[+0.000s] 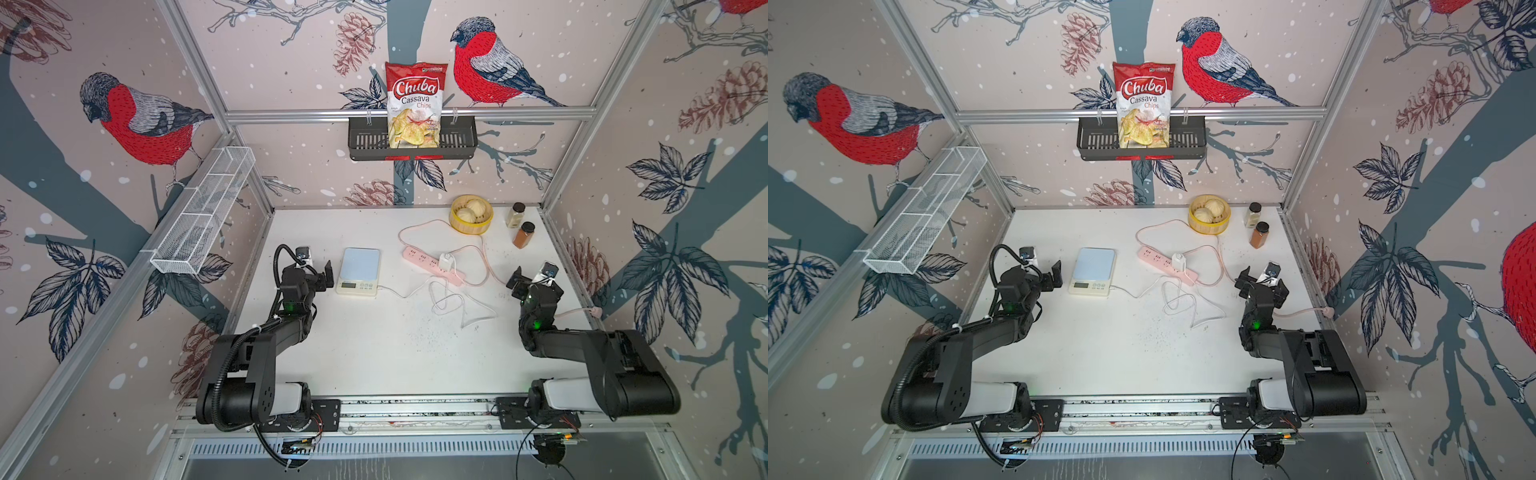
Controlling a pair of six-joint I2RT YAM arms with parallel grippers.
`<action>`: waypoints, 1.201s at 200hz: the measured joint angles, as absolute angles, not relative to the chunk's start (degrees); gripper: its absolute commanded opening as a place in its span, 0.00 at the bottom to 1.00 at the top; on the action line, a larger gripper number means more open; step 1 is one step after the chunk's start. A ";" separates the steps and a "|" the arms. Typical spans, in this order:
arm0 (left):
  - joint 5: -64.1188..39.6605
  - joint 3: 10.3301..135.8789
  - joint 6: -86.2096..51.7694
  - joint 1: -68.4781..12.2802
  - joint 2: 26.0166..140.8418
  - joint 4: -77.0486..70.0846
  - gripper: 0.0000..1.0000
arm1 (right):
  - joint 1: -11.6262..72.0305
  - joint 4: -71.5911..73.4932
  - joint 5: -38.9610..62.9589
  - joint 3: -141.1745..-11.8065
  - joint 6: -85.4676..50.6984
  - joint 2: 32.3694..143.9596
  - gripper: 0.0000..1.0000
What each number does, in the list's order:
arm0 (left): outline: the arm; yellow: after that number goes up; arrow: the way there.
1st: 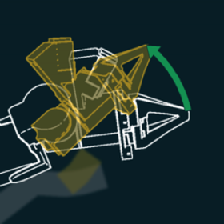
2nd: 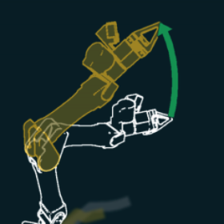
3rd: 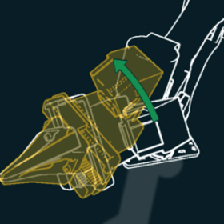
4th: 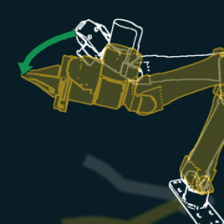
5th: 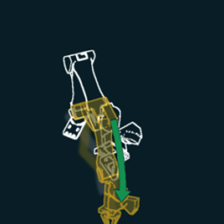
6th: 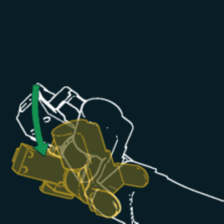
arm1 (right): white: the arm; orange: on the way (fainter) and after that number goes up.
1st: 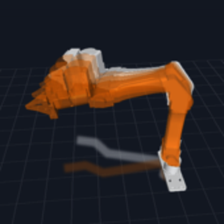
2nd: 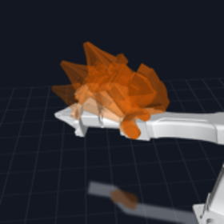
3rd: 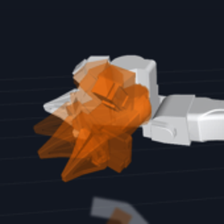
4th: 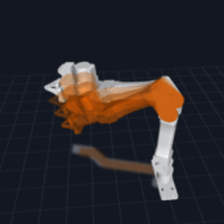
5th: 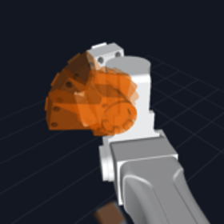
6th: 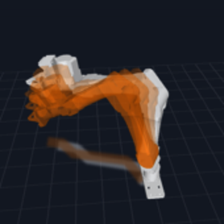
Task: Charge the electronic scale
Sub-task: Reset both arms
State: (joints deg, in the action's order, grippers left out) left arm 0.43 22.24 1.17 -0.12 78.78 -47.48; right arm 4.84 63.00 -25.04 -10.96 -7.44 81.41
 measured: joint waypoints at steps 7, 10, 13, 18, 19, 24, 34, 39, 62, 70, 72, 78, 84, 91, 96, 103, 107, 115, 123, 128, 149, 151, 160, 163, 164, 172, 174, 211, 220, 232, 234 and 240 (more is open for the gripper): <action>0.45 21.89 1.56 -0.14 79.18 -50.13 0.99 | 4.51 66.15 -24.99 -10.09 -7.29 83.61 1.00; 0.47 21.76 1.56 -0.19 79.40 -51.40 0.99 | 4.40 67.61 -24.84 -9.65 -7.18 84.64 1.00; 0.49 21.71 1.72 -0.19 79.61 -52.29 0.99 | 4.36 68.58 -24.75 -9.37 -7.09 85.38 1.00; 0.62 21.71 1.98 -0.19 80.01 -53.60 0.99 | 4.32 69.89 -24.56 -8.91 -6.66 86.72 1.00; 0.64 21.71 1.98 -0.19 80.07 -53.78 0.99 | 4.32 70.02 -24.53 -8.86 -6.57 86.85 1.00; 0.86 21.74 2.11 -0.19 80.51 -54.94 0.99 | 4.34 70.15 -24.21 -8.84 -6.15 87.22 1.00; 1.54 22.48 2.76 -0.19 81.38 -55.70 0.99 | 4.12 69.95 -23.33 -9.82 -6.17 86.70 1.00; 1.58 23.07 3.01 -0.19 81.82 -55.70 0.99 | 3.95 70.06 -23.18 -10.63 -6.20 86.52 1.00; 2.20 28.32 3.33 -0.19 83.11 -51.86 0.99 | 3.22 71.11 -22.46 -11.97 -6.28 86.46 1.00; 2.68 30.46 3.31 -0.19 83.24 -49.32 0.99 | 3.11 71.02 -22.15 -11.99 -6.35 86.46 1.00; 2.81 30.94 3.29 -0.19 83.24 -48.66 0.99 | 3.09 71.02 -22.00 -11.99 -6.37 86.46 1.00; 3.01 31.57 3.29 -0.19 83.07 -47.62 0.99 | 3.09 71.02 -21.96 -12.01 -6.39 86.46 1.00; 2.96 31.44 3.33 -0.21 82.61 -46.85 0.99 | 3.09 71.02 -21.85 -12.03 -6.39 86.46 1.00; 2.96 30.13 3.40 -0.21 81.78 -46.96 0.99 | 3.09 71.00 -21.82 -12.03 -6.39 86.46 1.00; 2.96 28.93 3.42 -0.23 81.12 -47.11 0.99 | 3.09 71.00 -21.78 -12.03 -6.39 86.46 1.00; 2.96 27.31 3.40 -0.23 80.44 -47.48 0.98 | 3.09 71.00 -21.74 -12.03 -6.39 86.46 1.00; 3.20 26.59 3.38 -0.23 80.23 -47.64 0.98 | 3.09 71.00 -21.71 -12.03 -6.39 86.46 1.00; 3.88 26.04 3.29 -0.19 80.07 -47.33 0.98 | 3.09 71.00 -21.54 -12.03 -6.39 86.46 1.00; 4.36 26.24 2.81 0.08 80.07 -47.09 0.98 | 3.09 71.00 -21.47 -12.03 -6.39 86.46 1.00; 4.54 26.68 2.46 0.25 80.05 -46.52 0.98 | 3.09 71.00 -21.37 -12.03 -6.39 86.46 1.00; 3.46 27.24 1.50 0.58 79.33 -45.87 0.98 | 3.09 71.00 -21.34 -12.03 -6.39 86.46 1.00; 3.14 27.09 1.50 0.58 79.22 -45.89 0.98 | 3.09 71.00 -21.34 -12.03 -6.39 86.46 1.00; 2.04 25.61 1.50 0.58 78.65 -47.31 0.98 | 3.09 71.00 -21.34 -12.03 -6.39 86.46 1.00; 1.56 24.93 1.50 0.58 78.50 -48.14 0.98 | 3.09 70.98 -21.34 -12.03 -6.39 86.46 1.00; 1.37 24.60 1.50 0.58 78.43 -48.51 0.98 | 3.09 70.98 -21.34 -12.03 -6.39 86.46 1.00; 0.84 23.05 1.48 0.71 78.30 -49.95 0.98 | 3.09 70.98 -21.34 -12.03 -6.39 86.46 1.00; 0.71 22.74 1.45 0.80 78.30 -50.33 0.98 | 3.09 70.98 -21.34 -12.03 -6.39 86.46 1.00; -0.23 25.93 1.32 1.26 79.09 -48.40 0.98 | 3.09 70.94 -21.15 -12.03 -6.39 86.43 1.00; -0.16 27.18 1.34 1.21 79.02 -46.76 0.98 | 3.09 70.89 -21.15 -12.03 -6.39 86.43 1.00; 0.51 25.23 1.26 1.21 78.74 -47.44 0.99 | 3.09 70.83 -21.15 -12.03 -6.39 86.43 1.00; 0.69 24.34 1.17 1.21 78.76 -47.99 0.99 | 3.09 70.83 -21.15 -12.03 -6.39 86.43 1.00; 1.45 21.10 0.82 1.19 78.83 -50.17 0.98 | 3.09 70.83 -21.15 -12.03 -6.39 86.43 1.00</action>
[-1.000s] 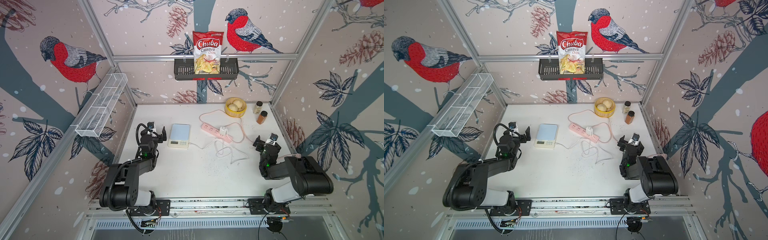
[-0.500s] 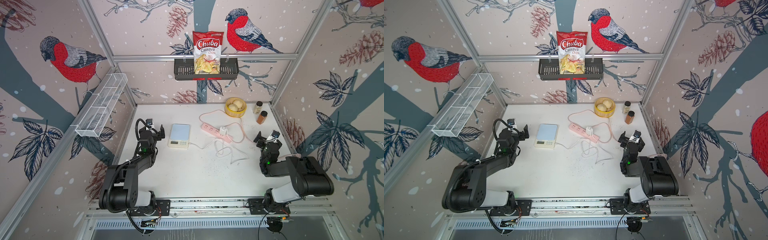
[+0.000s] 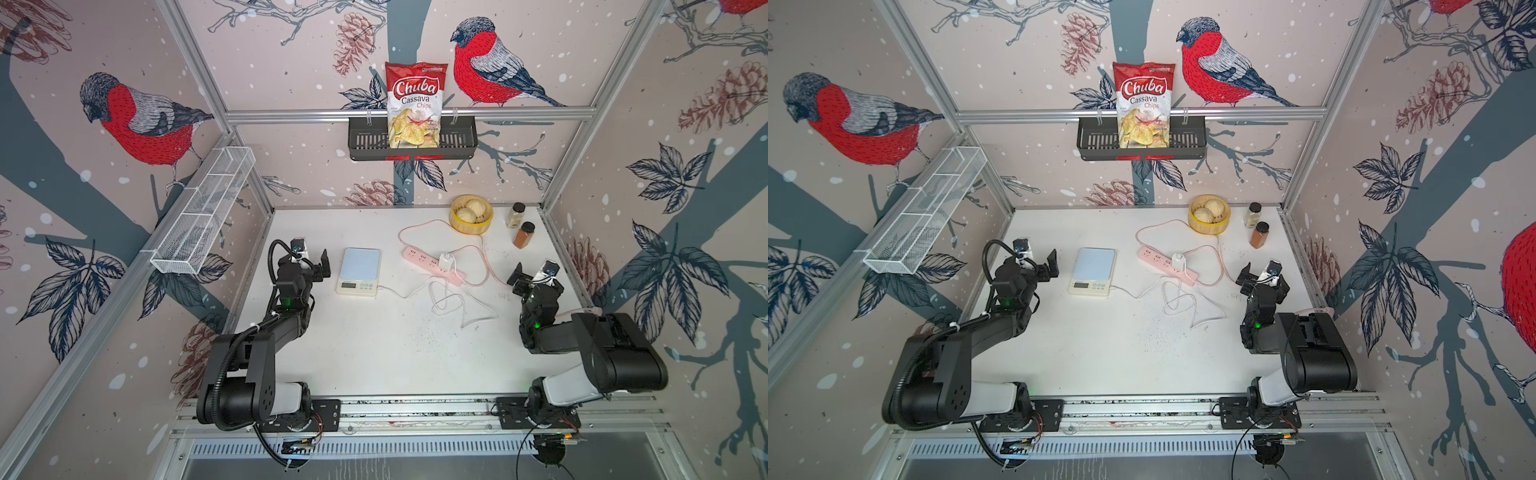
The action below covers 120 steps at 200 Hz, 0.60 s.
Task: Charge the electronic scale
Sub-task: Reset both arms
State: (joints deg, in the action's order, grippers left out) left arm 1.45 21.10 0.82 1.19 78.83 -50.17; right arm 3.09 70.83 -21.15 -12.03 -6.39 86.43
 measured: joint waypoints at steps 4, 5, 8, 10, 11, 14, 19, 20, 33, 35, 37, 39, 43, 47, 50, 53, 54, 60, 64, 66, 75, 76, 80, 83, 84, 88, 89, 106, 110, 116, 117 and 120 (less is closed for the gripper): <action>1.58 19.29 0.78 1.15 78.87 -50.85 0.98 | 3.09 70.83 -21.15 -12.03 -6.39 86.43 1.00; 1.58 18.59 0.73 1.13 78.89 -50.94 0.98 | 3.09 70.83 -21.15 -12.03 -6.39 86.43 1.00; 1.63 17.45 0.45 1.10 78.89 -50.92 0.97 | 3.09 70.83 -21.15 -12.03 -6.39 86.43 1.00; 1.61 16.69 0.25 1.10 78.89 -50.81 0.97 | 3.09 70.83 -21.15 -12.03 -6.39 86.41 1.00; 1.61 16.45 0.23 1.10 78.89 -50.74 0.97 | 3.09 70.83 -21.15 -12.03 -6.39 86.41 1.00; 1.54 15.49 0.19 1.10 78.96 -50.76 0.97 | 3.09 70.83 -21.15 -12.03 -6.39 86.41 1.00; 1.52 14.44 0.19 1.10 79.20 -51.75 0.97 | 3.07 70.83 -21.15 -12.03 -6.39 86.41 1.00; 1.50 14.31 0.19 1.10 79.29 -52.01 0.97 | 3.09 70.83 -21.15 -12.03 -6.39 86.41 1.00; 0.97 12.29 0.14 1.04 82.94 -60.14 0.99 | 3.09 70.81 -21.15 -12.03 -6.39 86.41 1.00; 0.73 11.97 0.05 1.02 83.94 -61.73 0.99 | 3.09 70.81 -21.15 -12.03 -6.39 86.41 1.00; 0.34 11.62 0.05 1.02 84.93 -63.33 0.99 | 3.09 70.81 -21.15 -12.03 -6.39 86.41 1.00; -0.08 11.29 0.05 1.02 85.82 -64.73 0.99 | 3.09 70.81 -21.12 -12.03 -6.39 86.41 1.00; -0.36 10.74 0.08 1.02 87.13 -65.89 0.99 | 3.09 70.81 -21.15 -12.03 -6.39 86.41 1.00; -1.04 10.41 0.08 1.02 87.77 -65.93 0.99 | 3.09 70.81 -21.15 -12.03 -6.42 86.41 1.00; -1.45 10.37 0.12 1.02 87.74 -65.30 0.99 | 3.07 70.81 -21.15 -12.03 -6.39 86.41 1.00; -1.56 10.52 0.34 1.02 87.48 -64.60 0.99 | 3.07 70.81 -21.12 -12.03 -6.42 86.39 1.00; -1.65 10.59 0.40 1.02 87.42 -64.53 0.99 | 3.07 70.81 -21.12 -12.03 -6.42 86.39 1.00; -2.15 11.46 0.49 0.99 87.09 -64.64 0.99 | 3.07 70.81 -21.12 -12.03 -6.42 86.39 1.00; -2.70 12.14 0.47 0.99 87.24 -65.56 0.99 | 3.07 70.81 -21.12 -12.03 -6.39 86.39 1.00; -2.98 12.47 0.49 0.99 87.39 -66.24 0.99 | 3.09 70.81 -21.12 -12.03 -6.42 86.39 1.00; -2.94 12.97 0.47 0.99 87.68 -68.69 0.99 | 3.09 70.81 -21.12 -12.05 -6.42 86.39 1.00; -2.94 12.91 0.47 0.99 87.64 -68.93 0.99 | 3.09 70.81 -21.12 -12.05 -6.42 86.39 1.00; -2.94 12.80 0.47 0.99 87.44 -69.23 0.99 | 3.09 70.81 -21.12 -12.05 -6.39 86.39 1.00; -2.94 12.82 0.47 0.99 87.22 -68.75 0.99 | 3.09 70.81 -21.12 -12.05 -6.39 86.39 1.00; -2.94 12.82 0.45 0.99 87.15 -68.60 0.99 | 3.09 70.81 -21.12 -12.05 -6.39 86.39 1.00; -2.94 13.28 0.47 0.99 87.09 -67.81 0.99 | 3.09 70.81 -21.12 -12.05 -6.39 86.39 1.00; -2.94 13.37 0.45 0.99 87.09 -67.68 0.99 | 3.07 70.81 -21.12 -12.05 -6.39 86.39 1.00; -2.70 14.24 0.43 0.99 86.91 -67.59 0.99 | 3.07 70.76 -21.12 -12.05 -6.39 86.39 1.00; -2.61 14.24 0.43 0.99 86.89 -67.57 0.99 | 3.07 70.76 -21.12 -12.05 -6.39 86.39 1.00; -2.55 14.41 0.43 0.99 86.98 -67.20 0.99 | 3.07 70.76 -21.12 -12.05 -6.39 86.39 1.00; -2.50 14.46 0.43 0.99 87.00 -67.07 0.99 | 3.07 70.76 -21.12 -12.05 -6.39 86.39 1.00; -2.46 14.55 0.40 0.99 87.00 -66.81 0.99 | 3.07 70.76 -21.12 -12.05 -6.39 86.39 1.00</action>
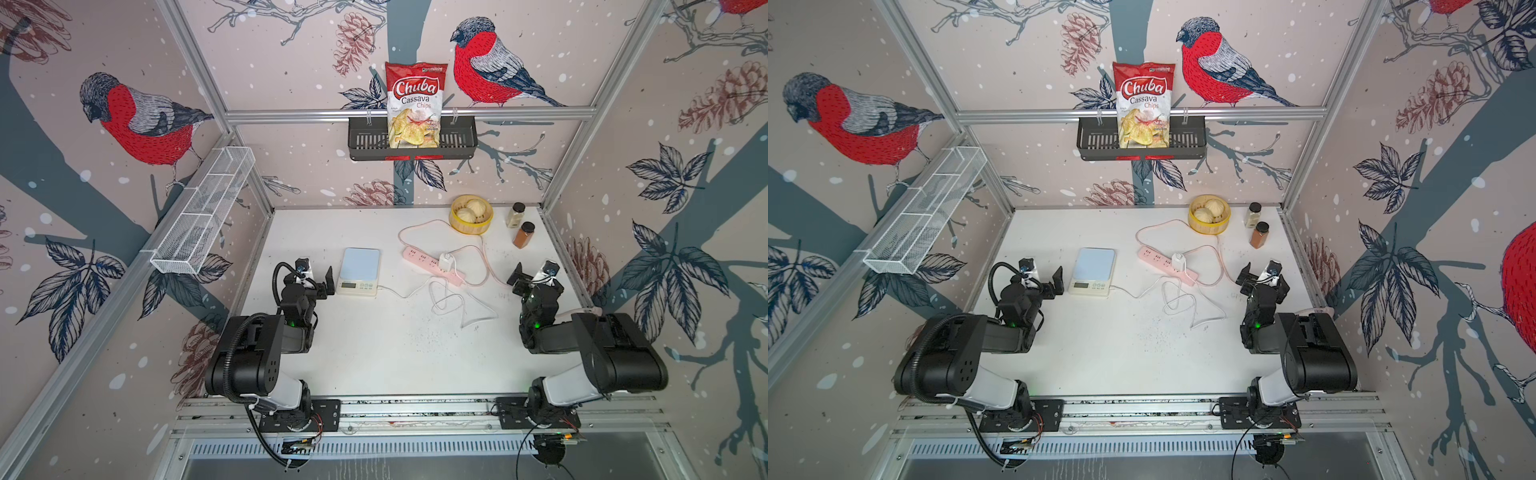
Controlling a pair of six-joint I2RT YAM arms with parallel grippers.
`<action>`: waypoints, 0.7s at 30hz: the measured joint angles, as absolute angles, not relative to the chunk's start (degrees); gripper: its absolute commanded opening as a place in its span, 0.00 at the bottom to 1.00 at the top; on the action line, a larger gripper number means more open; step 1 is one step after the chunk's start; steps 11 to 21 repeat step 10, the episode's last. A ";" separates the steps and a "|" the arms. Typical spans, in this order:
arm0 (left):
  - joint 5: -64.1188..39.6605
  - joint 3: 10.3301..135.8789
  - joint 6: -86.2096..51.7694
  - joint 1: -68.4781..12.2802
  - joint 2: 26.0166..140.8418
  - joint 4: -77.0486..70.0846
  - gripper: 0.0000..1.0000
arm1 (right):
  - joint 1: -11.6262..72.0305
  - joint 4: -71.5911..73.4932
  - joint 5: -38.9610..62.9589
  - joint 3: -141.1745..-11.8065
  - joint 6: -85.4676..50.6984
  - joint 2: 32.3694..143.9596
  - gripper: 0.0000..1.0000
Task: Charge the electronic scale
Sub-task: Reset both arms
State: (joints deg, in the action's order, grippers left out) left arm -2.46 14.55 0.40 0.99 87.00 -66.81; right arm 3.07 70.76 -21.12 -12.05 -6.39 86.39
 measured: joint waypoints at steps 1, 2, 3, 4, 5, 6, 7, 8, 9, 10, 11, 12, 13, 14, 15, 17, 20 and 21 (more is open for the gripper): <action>-2.33 14.59 0.40 0.99 87.00 -66.78 0.99 | 3.07 70.74 -21.12 -12.05 -6.39 86.39 1.00; -2.31 14.63 0.40 0.95 87.02 -66.78 0.99 | 3.05 70.74 -21.12 -12.05 -6.39 86.39 1.00; -2.22 14.72 0.43 0.93 87.02 -66.61 0.99 | 3.07 70.74 -21.12 -12.05 -6.42 86.39 1.00; -2.02 14.81 0.43 0.89 87.02 -66.54 0.99 | 3.07 70.72 -21.12 -12.05 -6.42 86.39 1.00; -1.72 14.85 0.43 0.84 87.11 -66.57 0.99 | 3.07 70.67 -21.12 -12.05 -6.42 86.39 1.00; -1.39 15.00 0.45 0.60 87.15 -66.35 0.99 | 3.07 70.61 -21.12 -12.05 -6.42 86.39 1.00; -1.13 15.07 0.45 0.36 87.29 -66.30 0.99 | 3.07 70.59 -21.12 -12.05 -6.42 86.39 1.00; -1.08 15.14 0.45 0.21 87.33 -66.17 0.99 | 3.05 70.59 -21.12 -12.05 -6.42 86.39 1.00; -1.04 15.16 0.45 0.12 87.35 -66.15 0.99 | 3.07 70.59 -21.12 -12.05 -6.42 86.39 1.00; -1.02 15.16 0.45 0.05 87.35 -66.15 0.99 | 3.07 70.57 -21.12 -12.05 -6.42 86.39 1.00; -1.02 15.16 0.45 0.05 87.35 -66.15 0.99 | 3.07 70.57 -21.12 -12.05 -6.42 86.39 1.00; -1.02 15.16 0.45 0.05 87.35 -66.15 0.99 | 3.07 70.57 -21.12 -12.05 -6.42 86.39 1.00; -1.02 15.16 0.45 0.05 87.35 -66.15 0.99 | 3.07 70.57 -21.12 -12.05 -6.42 86.39 1.00; -1.02 15.16 0.45 0.05 87.35 -66.15 0.99 | 3.07 70.57 -21.12 -12.05 -6.42 86.39 1.00; -1.02 15.16 0.45 0.05 87.35 -66.15 0.99 | 3.07 70.57 -21.12 -12.05 -6.42 86.39 1.00; -1.02 15.16 0.45 0.05 87.35 -66.15 0.99 | 3.07 70.57 -21.12 -12.05 -6.42 86.39 1.00; -1.02 15.16 0.45 0.05 87.35 -66.15 0.99 | 3.07 70.57 -21.12 -12.05 -6.42 86.39 1.00; -1.02 15.16 0.45 0.05 87.35 -66.15 0.99 | 3.07 70.57 -21.12 -12.05 -6.42 86.39 1.00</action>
